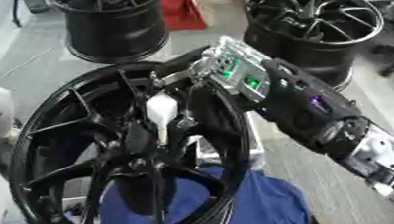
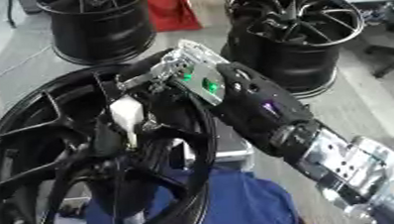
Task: Pull the pin out of the wheel hub.
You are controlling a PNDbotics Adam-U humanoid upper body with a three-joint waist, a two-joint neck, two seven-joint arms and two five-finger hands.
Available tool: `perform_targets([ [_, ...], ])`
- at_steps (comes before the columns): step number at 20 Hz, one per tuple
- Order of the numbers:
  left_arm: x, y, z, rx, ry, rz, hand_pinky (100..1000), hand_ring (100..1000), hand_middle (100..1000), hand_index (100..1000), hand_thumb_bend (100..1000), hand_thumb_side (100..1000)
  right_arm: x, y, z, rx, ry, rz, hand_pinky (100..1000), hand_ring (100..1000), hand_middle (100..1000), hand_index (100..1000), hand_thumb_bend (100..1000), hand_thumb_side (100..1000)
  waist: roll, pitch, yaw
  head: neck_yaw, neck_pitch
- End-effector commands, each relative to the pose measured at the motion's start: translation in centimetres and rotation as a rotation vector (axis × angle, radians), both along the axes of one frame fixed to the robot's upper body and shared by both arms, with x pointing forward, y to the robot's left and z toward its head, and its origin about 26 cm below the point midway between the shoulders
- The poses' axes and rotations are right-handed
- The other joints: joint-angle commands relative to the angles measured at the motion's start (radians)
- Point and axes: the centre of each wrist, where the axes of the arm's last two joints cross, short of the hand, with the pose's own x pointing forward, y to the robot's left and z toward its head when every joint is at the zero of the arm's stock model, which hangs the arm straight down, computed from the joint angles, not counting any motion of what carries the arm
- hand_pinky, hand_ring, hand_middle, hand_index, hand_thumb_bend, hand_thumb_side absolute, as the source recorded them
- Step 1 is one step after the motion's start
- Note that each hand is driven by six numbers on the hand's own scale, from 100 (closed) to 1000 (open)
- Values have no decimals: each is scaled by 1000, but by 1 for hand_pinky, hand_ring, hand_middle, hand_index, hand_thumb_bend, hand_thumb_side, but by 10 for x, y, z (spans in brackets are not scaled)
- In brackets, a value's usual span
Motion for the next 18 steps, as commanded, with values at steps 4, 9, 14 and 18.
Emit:
perform_targets([
  [4, 1, 4, 8, 32, -15, -6, 591, 638, 686, 827, 359, 541, -1, -12, 61, -32, -105, 123, 354, 403, 391, 557, 100, 171, -1, -21, -5, 3, -1],
  [9, -1, 8, 7, 43, -7, 4, 591, 639, 687, 828, 358, 542, -4, -37, 94, 27, -123, 82, 348, 396, 385, 554, 100, 170, -11, -31, -21, 14, 3],
  [14, -4, 14, 5, 50, 1, 29, 591, 639, 687, 828, 358, 541, -17, -114, 123, 123, -115, -55, 344, 387, 378, 551, 100, 166, -17, -41, -49, 32, 6],
  [18, -6, 16, 4, 47, 6, 49, 591, 639, 688, 827, 359, 541, -46, -199, 115, 218, -114, -263, 348, 385, 375, 553, 109, 157, -11, -44, -68, 44, 6],
])
